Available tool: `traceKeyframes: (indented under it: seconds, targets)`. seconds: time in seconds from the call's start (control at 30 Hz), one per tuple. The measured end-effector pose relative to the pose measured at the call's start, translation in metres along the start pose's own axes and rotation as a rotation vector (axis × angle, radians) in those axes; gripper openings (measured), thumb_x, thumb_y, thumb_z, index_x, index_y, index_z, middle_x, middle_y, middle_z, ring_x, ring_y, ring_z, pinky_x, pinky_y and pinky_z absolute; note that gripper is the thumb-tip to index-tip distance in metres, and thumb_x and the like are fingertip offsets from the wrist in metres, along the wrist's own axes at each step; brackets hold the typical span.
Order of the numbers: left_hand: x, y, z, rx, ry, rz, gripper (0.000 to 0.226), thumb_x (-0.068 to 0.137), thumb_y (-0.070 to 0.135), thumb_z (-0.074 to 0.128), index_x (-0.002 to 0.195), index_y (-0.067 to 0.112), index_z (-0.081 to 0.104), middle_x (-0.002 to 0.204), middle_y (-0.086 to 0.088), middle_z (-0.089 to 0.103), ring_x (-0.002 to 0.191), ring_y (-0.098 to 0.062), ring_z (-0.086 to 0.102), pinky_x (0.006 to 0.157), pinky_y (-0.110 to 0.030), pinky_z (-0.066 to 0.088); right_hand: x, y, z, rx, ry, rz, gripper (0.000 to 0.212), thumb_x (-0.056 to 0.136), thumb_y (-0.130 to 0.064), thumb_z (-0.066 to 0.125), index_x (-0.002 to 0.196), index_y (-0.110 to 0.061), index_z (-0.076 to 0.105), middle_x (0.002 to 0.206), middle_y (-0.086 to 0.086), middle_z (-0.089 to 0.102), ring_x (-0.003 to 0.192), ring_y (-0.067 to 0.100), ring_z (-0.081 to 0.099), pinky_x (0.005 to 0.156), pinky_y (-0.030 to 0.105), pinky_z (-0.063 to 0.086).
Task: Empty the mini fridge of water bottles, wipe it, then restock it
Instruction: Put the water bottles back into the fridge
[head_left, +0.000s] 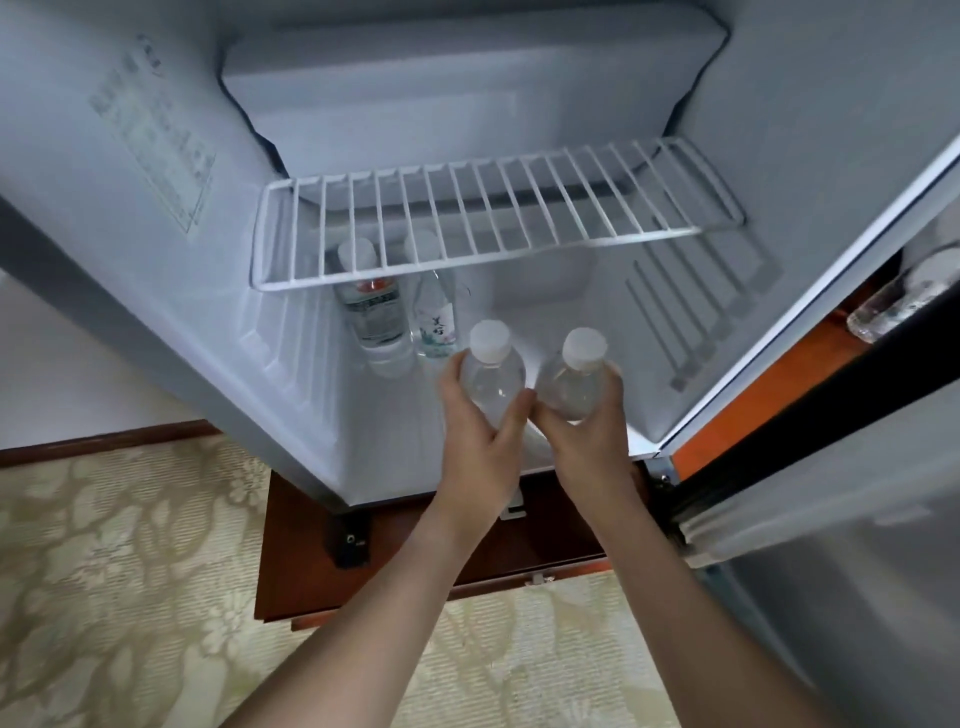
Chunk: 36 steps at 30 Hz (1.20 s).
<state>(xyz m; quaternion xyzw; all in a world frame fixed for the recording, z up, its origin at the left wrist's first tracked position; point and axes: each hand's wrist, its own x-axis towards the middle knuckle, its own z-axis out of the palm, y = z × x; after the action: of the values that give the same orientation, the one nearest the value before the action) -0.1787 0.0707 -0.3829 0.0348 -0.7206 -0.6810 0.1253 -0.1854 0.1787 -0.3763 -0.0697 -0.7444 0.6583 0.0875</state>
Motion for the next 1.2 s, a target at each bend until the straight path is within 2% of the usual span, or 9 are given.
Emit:
traceKeyframes:
  seconds: [0.13,0.27,0.37,0.47,0.57,0.63,0.73,0.93,1.2]
  targets:
    - [-0.006,-0.017,-0.005,0.143,-0.074,0.048,0.071,0.098,0.026,0.063,0.155,0.025,0.021,0.146,-0.001,0.043,0.139,-0.017,0.041,0.115,-0.038,0.038,0.000,0.012,-0.001,-0.051,-0.016,-0.003,0.065,0.087,-0.031,0.077,0.115,-0.064,0.029,0.129,-0.018,0.053,0.116,-0.009,0.052,0.088,0.008,0.040]
    - [-0.003,-0.031,0.002,0.271,0.030,0.005,0.077,0.100,0.023,0.061,0.160,0.025,0.012,0.144,-0.001,0.033,0.128,0.012,0.036,0.105,-0.004,0.030,0.009,0.021,0.012,-0.114,-0.031,-0.011,0.069,0.092,-0.033,0.069,0.128,-0.060,0.016,0.136,-0.008,0.047,0.117,-0.003,0.047,0.087,0.003,0.037]
    - [0.017,-0.039,0.010,0.324,0.123,0.059,0.069,0.100,0.017,0.060,0.158,0.019,0.024,0.132,-0.002,0.037,0.120,-0.002,0.045,0.107,-0.012,0.036,0.032,0.021,0.024,-0.104,-0.010,-0.025,0.065,0.093,-0.029,0.069,0.133,-0.044,0.019,0.124,-0.009,0.052,0.105,-0.012,0.052,0.085,0.003,0.039]
    - [0.040,-0.047,0.013,0.254,0.187,0.048,0.044,0.101,0.017,0.058,0.144,0.021,0.049,0.128,0.002,0.044,0.120,-0.005,0.049,0.107,-0.022,0.043,0.050,0.022,0.034,-0.026,0.024,-0.012,0.065,0.093,-0.024,0.068,0.136,-0.039,0.022,0.129,-0.006,0.053,0.117,0.006,0.056,0.099,0.026,0.045]
    - [0.054,-0.053,0.013,0.137,0.263,-0.026,0.026,0.095,0.022,0.067,0.105,0.044,0.057,0.114,0.011,0.056,0.106,0.004,0.055,0.090,-0.018,0.048,0.066,0.023,0.047,-0.046,0.053,-0.001,0.072,0.094,-0.024,0.066,0.146,-0.035,0.018,0.135,-0.007,0.044,0.128,0.015,0.048,0.105,0.026,0.035]
    - [0.060,-0.059,0.012,0.115,0.314,-0.062,0.023,0.091,0.024,0.072,0.094,0.040,0.055,0.098,0.009,0.060,0.089,0.002,0.059,0.075,-0.009,0.045,0.079,0.024,0.053,-0.113,0.031,0.047,0.080,0.097,-0.030,0.062,0.155,-0.026,0.009,0.148,0.004,0.035,0.139,0.022,0.037,0.105,0.022,0.026]
    - [0.066,-0.063,0.013,0.141,0.337,-0.071,0.021,0.089,0.026,0.074,0.088,0.031,0.054,0.087,0.008,0.061,0.079,0.000,0.058,0.068,-0.005,0.042,0.095,0.030,0.054,-0.200,-0.036,0.088,0.082,0.101,-0.035,0.053,0.158,-0.027,-0.005,0.163,0.011,0.016,0.146,0.028,0.027,0.109,0.027,0.024]
    - [0.072,-0.064,0.019,0.187,0.380,-0.074,0.029,0.085,0.028,0.077,0.076,0.031,0.050,0.079,0.029,0.061,0.071,0.009,0.057,0.065,-0.002,0.040,0.099,0.040,0.051,-0.319,-0.098,0.103,0.074,0.103,-0.032,0.044,0.159,-0.028,-0.005,0.160,0.016,0.025,0.143,0.032,0.035,0.117,0.038,0.031]
    - [0.060,-0.044,0.017,0.159,0.302,-0.088,0.024,0.087,0.038,0.076,0.082,0.023,0.058,0.081,0.009,0.063,0.075,0.002,0.059,0.066,-0.006,0.041,0.080,0.017,0.050,-0.293,0.014,0.190,0.082,0.097,-0.029,0.057,0.159,-0.022,0.004,0.162,0.010,0.016,0.145,0.029,0.031,0.116,0.035,0.030]
